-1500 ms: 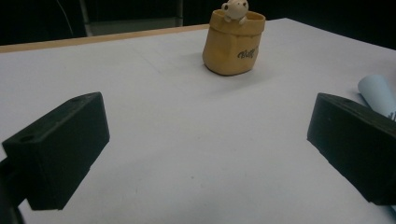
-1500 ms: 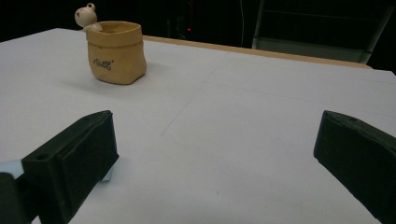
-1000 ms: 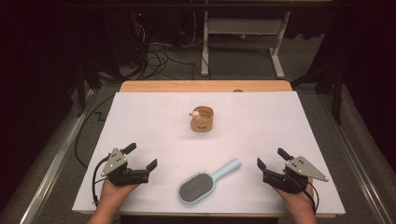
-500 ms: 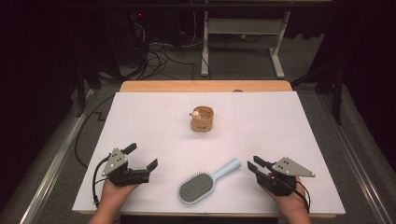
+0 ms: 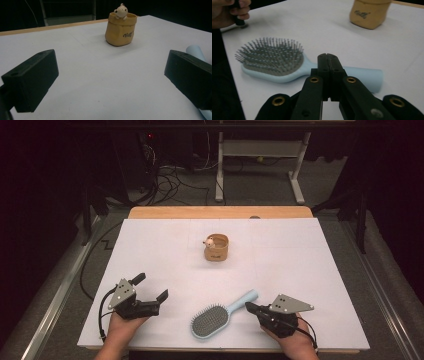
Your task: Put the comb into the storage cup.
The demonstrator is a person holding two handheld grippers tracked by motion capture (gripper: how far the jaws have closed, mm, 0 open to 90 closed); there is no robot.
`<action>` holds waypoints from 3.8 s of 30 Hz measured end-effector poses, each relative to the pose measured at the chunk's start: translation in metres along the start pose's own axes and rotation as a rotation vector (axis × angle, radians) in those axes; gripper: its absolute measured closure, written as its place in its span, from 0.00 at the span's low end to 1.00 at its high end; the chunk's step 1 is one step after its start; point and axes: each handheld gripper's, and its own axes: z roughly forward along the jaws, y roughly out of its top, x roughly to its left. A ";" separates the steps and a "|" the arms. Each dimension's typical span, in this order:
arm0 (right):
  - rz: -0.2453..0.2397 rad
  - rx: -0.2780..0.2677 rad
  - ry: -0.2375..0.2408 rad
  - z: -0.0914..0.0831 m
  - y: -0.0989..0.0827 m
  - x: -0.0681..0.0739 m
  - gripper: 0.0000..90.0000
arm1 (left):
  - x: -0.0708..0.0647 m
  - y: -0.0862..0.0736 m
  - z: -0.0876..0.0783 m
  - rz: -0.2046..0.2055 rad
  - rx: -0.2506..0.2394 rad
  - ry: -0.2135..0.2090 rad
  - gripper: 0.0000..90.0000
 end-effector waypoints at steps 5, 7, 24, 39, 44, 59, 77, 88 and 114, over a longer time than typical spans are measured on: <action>-0.036 0.036 0.032 0.011 0.002 0.014 1.00 | 0.000 0.000 0.001 -0.002 0.002 -0.003 0.00; -0.036 0.043 0.008 0.015 0.004 0.013 1.00 | 0.000 0.000 0.001 -0.002 0.001 -0.005 0.00; -0.095 0.037 0.158 0.030 0.014 0.045 1.00 | 0.000 0.000 0.000 -0.001 -0.001 -0.005 0.00; -0.203 0.149 0.262 0.053 0.011 0.078 1.00 | 0.000 0.000 0.000 0.001 0.005 -0.005 0.00; -0.225 0.176 0.257 0.061 0.011 0.079 1.00 | 0.000 -0.001 0.001 -0.002 0.005 -0.006 0.00; -0.226 0.142 0.163 0.084 0.021 0.089 1.00 | 0.001 -0.001 0.000 -0.004 0.003 -0.005 0.00; -0.200 0.126 0.053 0.109 0.035 0.085 1.00 | 0.001 -0.001 -0.001 -0.006 0.002 -0.006 0.00; -0.148 0.142 -0.035 0.120 0.044 0.069 1.00 | 0.002 -0.001 -0.001 -0.005 0.004 -0.006 0.00; -0.052 0.157 -0.177 0.128 0.054 0.035 1.00 | 0.001 -0.002 -0.001 -0.008 0.003 -0.012 0.00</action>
